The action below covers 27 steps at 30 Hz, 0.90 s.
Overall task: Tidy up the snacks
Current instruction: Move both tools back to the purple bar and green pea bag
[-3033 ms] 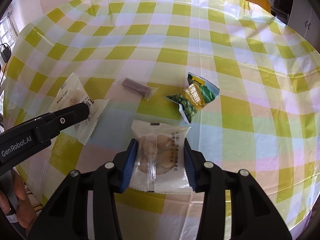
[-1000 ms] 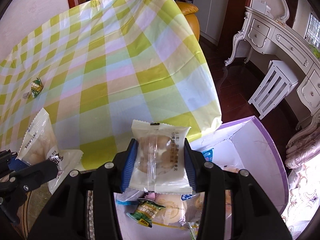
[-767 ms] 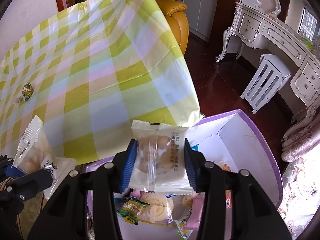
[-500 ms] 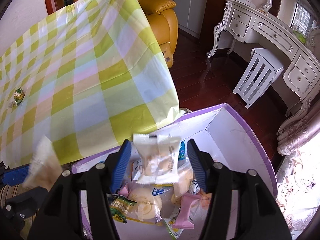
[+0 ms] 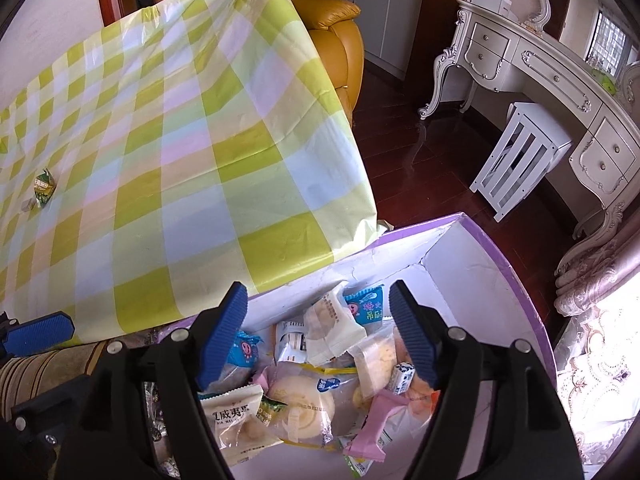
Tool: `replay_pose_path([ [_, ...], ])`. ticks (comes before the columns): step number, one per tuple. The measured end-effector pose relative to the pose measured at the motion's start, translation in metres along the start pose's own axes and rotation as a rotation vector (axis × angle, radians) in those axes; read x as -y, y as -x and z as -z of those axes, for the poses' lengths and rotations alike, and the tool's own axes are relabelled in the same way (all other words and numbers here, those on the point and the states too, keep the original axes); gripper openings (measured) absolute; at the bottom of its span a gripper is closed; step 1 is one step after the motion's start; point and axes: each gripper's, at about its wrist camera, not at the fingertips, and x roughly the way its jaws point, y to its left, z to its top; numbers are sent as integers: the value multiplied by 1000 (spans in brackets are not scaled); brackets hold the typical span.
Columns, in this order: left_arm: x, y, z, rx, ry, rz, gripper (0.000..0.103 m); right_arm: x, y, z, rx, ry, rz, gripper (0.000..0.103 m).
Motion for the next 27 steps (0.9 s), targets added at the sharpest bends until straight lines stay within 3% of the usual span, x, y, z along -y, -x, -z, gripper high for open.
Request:
replay_pose_path([
  [4, -7, 6, -1, 22, 8, -30, 70, -7, 2, -2, -1, 16, -7, 76],
  [13, -38, 19, -3, 57, 78, -47, 70, -28, 3, -5, -8, 50, -26, 76],
  [27, -158, 64, -1, 166, 326, -143, 70, -97, 4, -19, -17, 143, -117, 76],
])
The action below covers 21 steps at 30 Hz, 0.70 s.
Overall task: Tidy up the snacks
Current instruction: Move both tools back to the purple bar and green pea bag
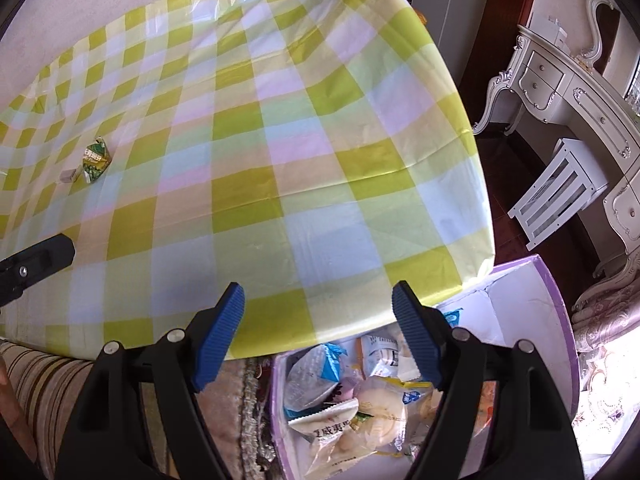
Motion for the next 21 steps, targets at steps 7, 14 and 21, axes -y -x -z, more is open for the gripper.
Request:
replay_pose_path([
  [7, -68, 12, -23, 58, 112, -48, 69, -38, -4, -12, 6, 29, -67, 76],
  [14, -127, 12, -46, 91, 215, -85, 55, -67, -5, -24, 42, 29, -92, 76],
  [21, -146, -7, -67, 88, 242, -67, 46, -96, -8, -37, 67, 49, -126, 76],
])
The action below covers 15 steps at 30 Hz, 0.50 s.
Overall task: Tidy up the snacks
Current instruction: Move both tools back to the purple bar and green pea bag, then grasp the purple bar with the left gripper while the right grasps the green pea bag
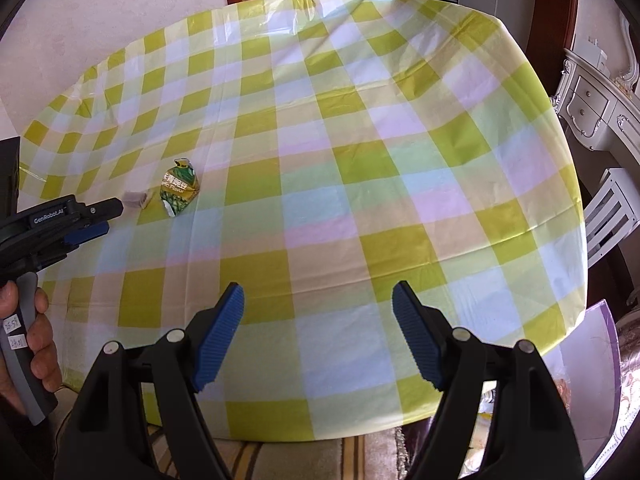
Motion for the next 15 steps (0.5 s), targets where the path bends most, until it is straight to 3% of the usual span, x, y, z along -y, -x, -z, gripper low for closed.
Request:
replay_pose_path([
  [10, 4, -26, -22, -5, -10, -9, 46, -23, -14, -9, -7, 23, -43, 77],
  [15, 13, -35, -31, 0, -64, -67, 46, -29, -23, -16, -4, 3, -59, 77],
])
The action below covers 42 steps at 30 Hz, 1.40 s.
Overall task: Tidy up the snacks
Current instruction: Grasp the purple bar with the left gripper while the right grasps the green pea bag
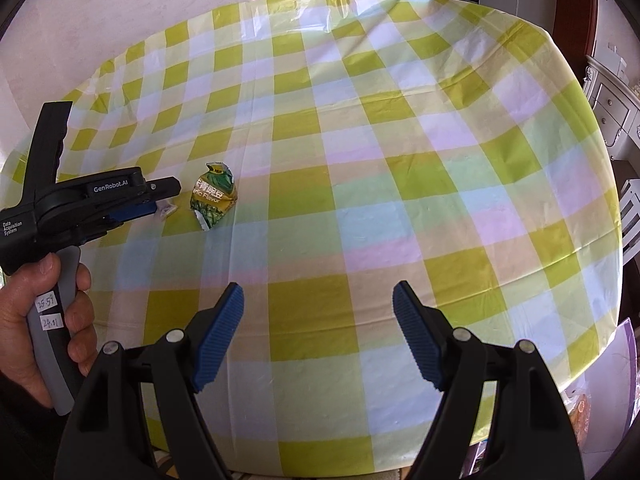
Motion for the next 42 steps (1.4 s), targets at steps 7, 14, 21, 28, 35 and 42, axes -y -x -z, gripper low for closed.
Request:
replay_pose_path([
  [7, 24, -11, -1, 14, -198, -187, 30, -11, -10, -17, 45, -38, -4, 77],
  [14, 24, -10, 5, 38, -278, -256, 19, -33, -23, -35, 68, -56, -29, 77],
  [21, 6, 1, 9, 58, -208, -234, 16, -50, -44, -51, 64, -71, -29, 77],
  [28, -12, 12, 16, 73, -140, -219, 16, -67, -67, -59, 40, -52, -46, 77],
  [35, -18, 17, 20, 83, -117, -214, 15, -76, -93, -59, -7, -26, -29, 74],
  [42, -17, 22, 29, 84, -120, -230, 15, -78, -92, -56, 12, 28, 4, 49],
])
